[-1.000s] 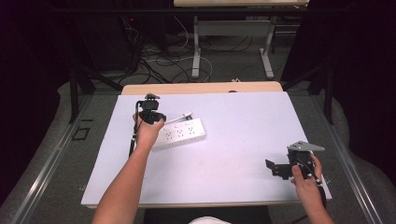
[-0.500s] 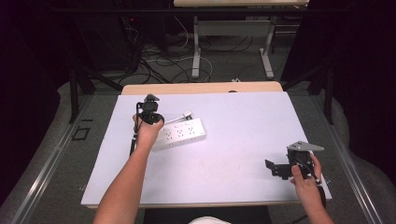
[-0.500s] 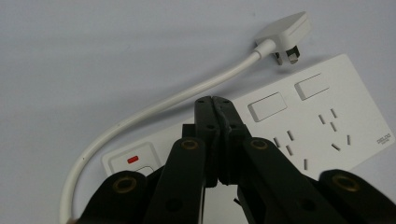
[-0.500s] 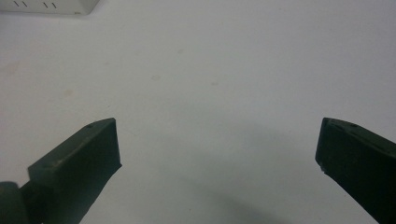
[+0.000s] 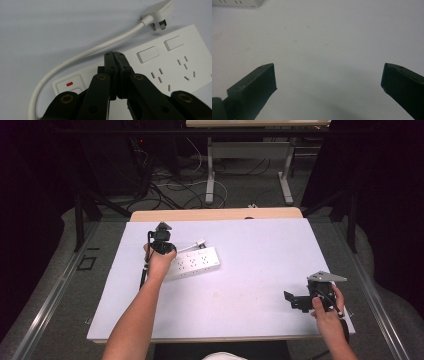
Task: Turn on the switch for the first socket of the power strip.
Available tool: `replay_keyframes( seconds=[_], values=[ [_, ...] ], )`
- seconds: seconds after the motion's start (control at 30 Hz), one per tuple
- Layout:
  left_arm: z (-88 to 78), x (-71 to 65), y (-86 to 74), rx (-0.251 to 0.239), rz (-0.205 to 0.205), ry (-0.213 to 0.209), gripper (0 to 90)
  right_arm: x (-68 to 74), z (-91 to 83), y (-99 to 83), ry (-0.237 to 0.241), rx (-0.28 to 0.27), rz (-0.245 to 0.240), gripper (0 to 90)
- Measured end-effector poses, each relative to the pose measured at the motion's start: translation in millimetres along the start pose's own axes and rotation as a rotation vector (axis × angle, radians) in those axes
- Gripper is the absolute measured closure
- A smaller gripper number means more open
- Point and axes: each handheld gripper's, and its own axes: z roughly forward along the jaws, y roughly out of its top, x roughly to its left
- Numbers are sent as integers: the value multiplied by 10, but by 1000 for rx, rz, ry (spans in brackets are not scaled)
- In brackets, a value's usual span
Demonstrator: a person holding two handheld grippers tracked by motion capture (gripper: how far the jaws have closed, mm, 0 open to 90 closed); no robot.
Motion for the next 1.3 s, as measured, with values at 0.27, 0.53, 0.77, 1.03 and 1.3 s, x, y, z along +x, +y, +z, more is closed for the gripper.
replay_keyframes(
  seconds=[0.27, 0.53, 0.77, 1.03, 1.3],
  values=[
    [44, 1, -13, 6, -7, 2, 900, 0, 0, 0, 1, 0, -2, 0],
    [93, 39, -45, 20, -21, -2, 900, 0, 0, 0, -1, 3, -2, 0],
    [123, 60, -62, 14, -34, -7, 900, 3, 7, 0, 6, 5, -4, 0],
    [109, 49, -58, 12, -38, -10, 900, 4, 10, -2, 8, 8, -1, 0],
    [113, 49, -62, 8, -44, -22, 897, 8, 13, -2, 12, 7, 1, 0]
  ],
)
